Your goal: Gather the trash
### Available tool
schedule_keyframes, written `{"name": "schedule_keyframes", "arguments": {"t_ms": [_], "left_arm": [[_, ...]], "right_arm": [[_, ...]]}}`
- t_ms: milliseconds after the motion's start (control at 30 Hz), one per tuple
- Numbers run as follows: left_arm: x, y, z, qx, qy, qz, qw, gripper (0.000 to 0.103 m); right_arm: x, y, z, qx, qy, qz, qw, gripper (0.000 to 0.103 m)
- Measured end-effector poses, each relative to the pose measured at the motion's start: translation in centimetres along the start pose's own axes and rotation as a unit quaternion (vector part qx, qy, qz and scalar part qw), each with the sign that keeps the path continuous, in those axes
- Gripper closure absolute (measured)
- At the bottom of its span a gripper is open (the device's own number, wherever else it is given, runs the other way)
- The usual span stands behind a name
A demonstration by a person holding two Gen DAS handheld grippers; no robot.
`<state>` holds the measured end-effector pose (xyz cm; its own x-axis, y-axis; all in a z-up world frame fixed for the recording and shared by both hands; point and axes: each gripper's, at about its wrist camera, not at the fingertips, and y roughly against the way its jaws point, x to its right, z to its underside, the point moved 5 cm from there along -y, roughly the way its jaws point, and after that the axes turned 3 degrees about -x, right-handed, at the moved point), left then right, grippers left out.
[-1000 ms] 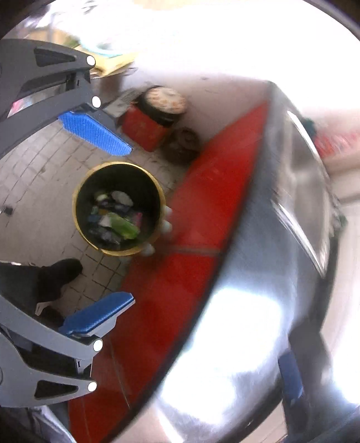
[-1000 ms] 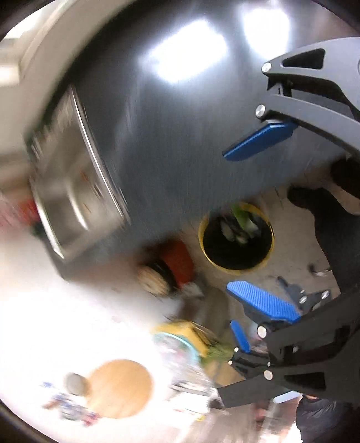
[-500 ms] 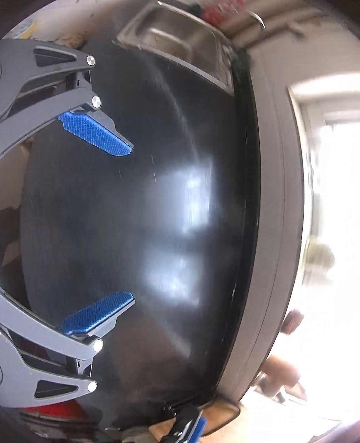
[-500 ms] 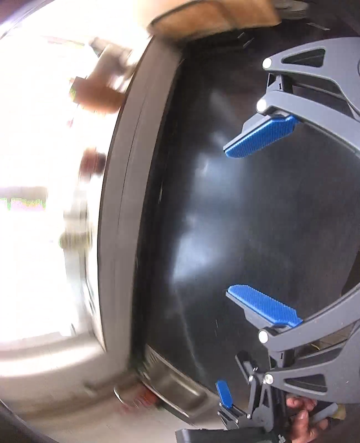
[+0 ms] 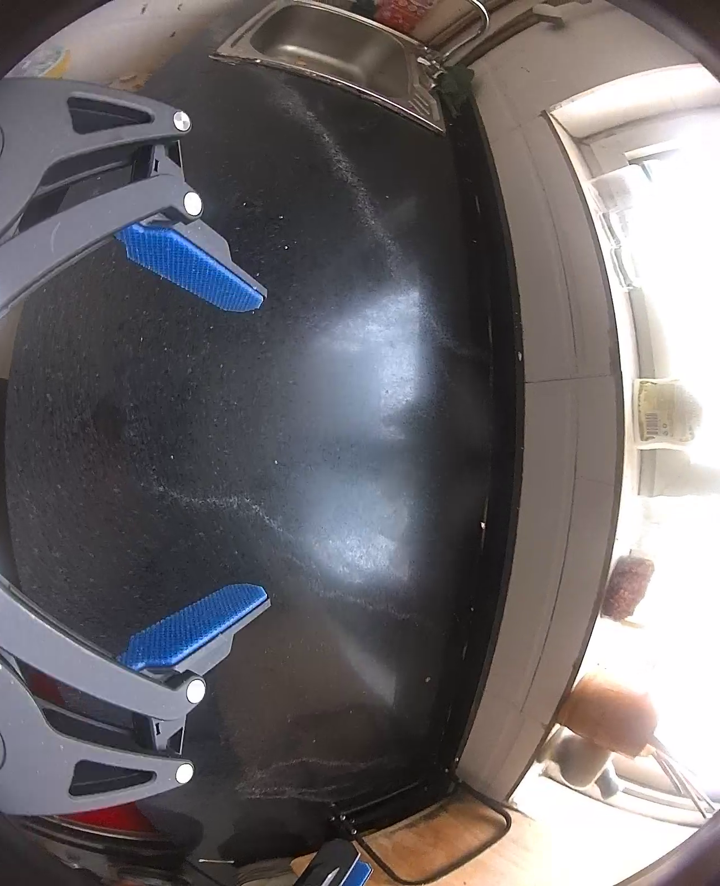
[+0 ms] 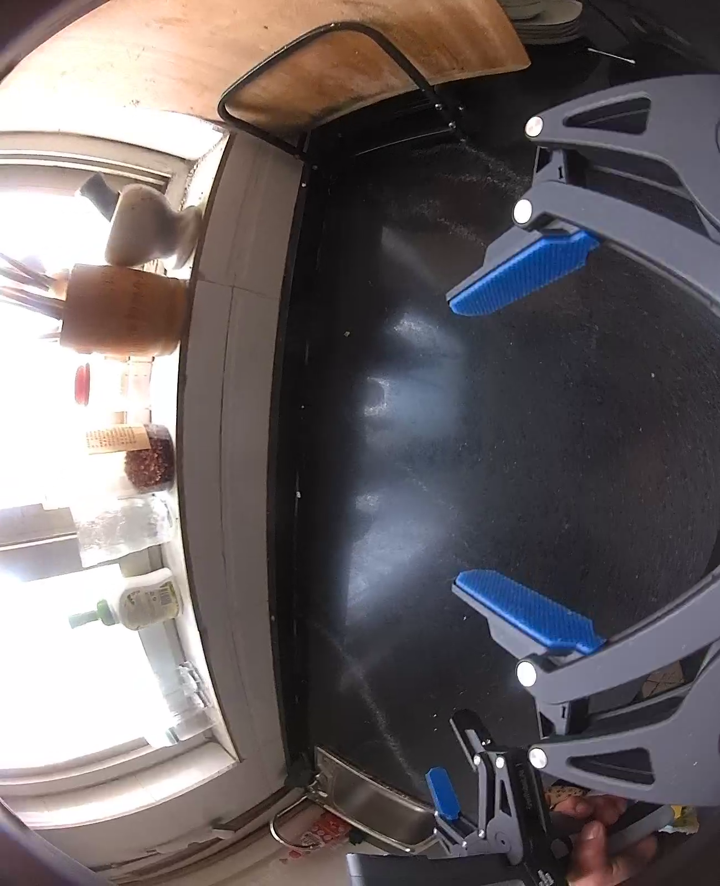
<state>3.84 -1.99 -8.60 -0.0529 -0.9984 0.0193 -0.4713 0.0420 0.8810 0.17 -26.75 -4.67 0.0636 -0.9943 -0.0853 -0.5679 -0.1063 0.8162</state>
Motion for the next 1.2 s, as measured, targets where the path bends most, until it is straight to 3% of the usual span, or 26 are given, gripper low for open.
{"name": "schedule_keyframes", "arguments": {"t_ms": [600,1200], "left_arm": [[-3.3,0.4,-2.2,0.008,-0.016,-0.013,0.9998,0.007],[-4.9,1.3,-1.4,0.013,-0.013,-0.011,0.9998,0.007]], "right_arm": [[-1.3,-0.3,-0.3,-0.009,-0.028,0.005,1.000,0.013],[-2.5,0.5,-0.1,-0.004,-0.034,0.011,0.999,0.013]]}}
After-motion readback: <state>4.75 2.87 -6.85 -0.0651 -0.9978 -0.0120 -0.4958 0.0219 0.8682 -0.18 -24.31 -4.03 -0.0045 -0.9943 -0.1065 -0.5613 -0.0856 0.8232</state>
